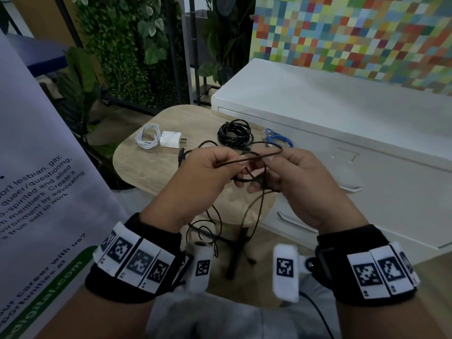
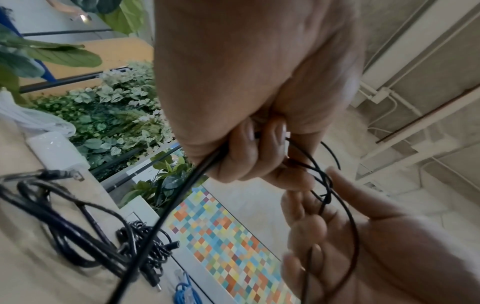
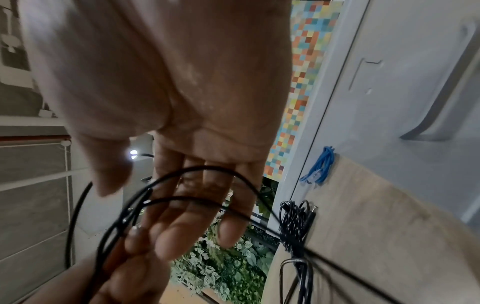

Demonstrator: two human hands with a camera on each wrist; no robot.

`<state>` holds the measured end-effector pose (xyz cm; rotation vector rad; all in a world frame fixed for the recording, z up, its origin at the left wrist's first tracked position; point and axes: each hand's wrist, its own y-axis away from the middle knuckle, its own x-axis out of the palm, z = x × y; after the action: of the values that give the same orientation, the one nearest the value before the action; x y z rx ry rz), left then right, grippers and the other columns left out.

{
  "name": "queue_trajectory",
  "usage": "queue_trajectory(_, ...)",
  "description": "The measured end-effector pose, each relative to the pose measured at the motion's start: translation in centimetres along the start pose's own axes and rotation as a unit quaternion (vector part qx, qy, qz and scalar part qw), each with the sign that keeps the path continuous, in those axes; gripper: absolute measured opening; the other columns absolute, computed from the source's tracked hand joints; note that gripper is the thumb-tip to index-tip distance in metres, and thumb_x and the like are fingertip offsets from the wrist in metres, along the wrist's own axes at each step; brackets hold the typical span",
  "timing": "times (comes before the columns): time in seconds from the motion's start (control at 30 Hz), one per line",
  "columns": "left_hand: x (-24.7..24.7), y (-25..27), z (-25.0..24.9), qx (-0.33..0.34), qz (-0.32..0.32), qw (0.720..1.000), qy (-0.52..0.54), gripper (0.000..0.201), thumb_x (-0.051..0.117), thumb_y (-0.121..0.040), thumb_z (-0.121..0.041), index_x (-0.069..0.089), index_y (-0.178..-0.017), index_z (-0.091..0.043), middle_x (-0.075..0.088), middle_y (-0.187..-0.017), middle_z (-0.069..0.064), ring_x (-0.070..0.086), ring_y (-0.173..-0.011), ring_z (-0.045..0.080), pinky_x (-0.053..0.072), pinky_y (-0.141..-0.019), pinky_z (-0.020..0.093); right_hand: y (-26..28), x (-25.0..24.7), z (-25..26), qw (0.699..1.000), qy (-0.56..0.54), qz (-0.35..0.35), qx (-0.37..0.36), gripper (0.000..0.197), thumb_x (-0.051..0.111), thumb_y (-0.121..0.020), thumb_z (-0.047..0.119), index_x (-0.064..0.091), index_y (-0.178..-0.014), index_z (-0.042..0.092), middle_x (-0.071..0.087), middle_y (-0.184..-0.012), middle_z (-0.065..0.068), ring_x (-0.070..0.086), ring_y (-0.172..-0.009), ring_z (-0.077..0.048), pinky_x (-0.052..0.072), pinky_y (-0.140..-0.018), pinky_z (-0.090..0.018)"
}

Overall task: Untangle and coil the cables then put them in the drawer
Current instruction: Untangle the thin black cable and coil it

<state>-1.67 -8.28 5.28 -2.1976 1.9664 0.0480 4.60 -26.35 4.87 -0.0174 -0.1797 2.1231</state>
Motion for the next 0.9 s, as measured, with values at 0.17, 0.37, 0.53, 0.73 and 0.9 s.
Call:
queue_trajectory(0.17,-0.1,0.1,0.8,0.007,-0.034,0.998,-0.053,0.024,0.075,-0.094,-0.027,0.069,-0.079,-0.01,0.057,-0.065,-0.002,0.05,-0.063,0.011,0.042,-0.063,0.028,0.2,-0.2,-0.3,0.998,0.008,-0.041,0.042,0.005,0.074,-0.086,0.01,0.073,-0.081,0.011,0.065,-0.07,-0.011,0.055,-0.044,-0.027,0.051,-0.05,-0.033)
queue_trajectory(0.37,0.0,0.7,0.2,0.05,0.006,0.997,-0.056,0.051,0.09,-0.08,-0.022,0.064,-0.121,-0.038,0.054,-0.081,0.0,0.055,-0.072,0.012,0.048,-0.069,0.028,0.2,0.0,-0.6,0.995,0.007,-0.069,0.065,0.012,0.068,-0.095,0.003,0.065,-0.084,0.007,0.06,-0.069,-0.016,0.052,-0.038,-0.025,0.049,-0.045,-0.031)
queue_trajectory(0.53,0.2,0.5,0.6,0.05,0.003,0.989,-0.142,0.007,0.087,-0.08,-0.037,0.08,-0.082,-0.039,0.062,-0.082,-0.015,0.061,-0.082,0.007,0.048,-0.076,0.031,0.2,0.2,-0.4,0.996,0.001,-0.066,0.067,0.011,0.067,-0.095,0.003,0.065,-0.085,0.006,0.062,-0.064,-0.015,0.054,-0.038,-0.025,0.05,-0.044,-0.031)
queue_trajectory(0.73,0.7,0.6,0.7,0.034,-0.023,0.991,-0.124,0.007,0.076,-0.08,-0.029,0.081,-0.079,-0.033,0.074,-0.088,-0.007,0.069,-0.089,0.013,0.057,-0.085,0.042,0.4,0.6,-0.4,0.996,0.026,-0.056,0.062,0.013,0.068,-0.094,-0.001,0.064,-0.084,0.006,0.065,-0.069,-0.017,0.058,-0.042,-0.026,0.052,-0.046,-0.031)
queue_trajectory(0.9,1.1,0.6,0.8,0.023,-0.059,0.992,-0.109,0.009,0.076,-0.085,-0.02,0.078,-0.077,-0.024,0.074,-0.088,-0.001,0.068,-0.087,0.014,0.057,-0.083,0.041,0.4,0.9,-0.6,0.995,0.044,-0.069,0.051,0.012,0.07,-0.093,0.0,0.064,-0.085,0.005,0.066,-0.069,-0.016,0.061,-0.046,-0.028,0.054,-0.051,-0.034)
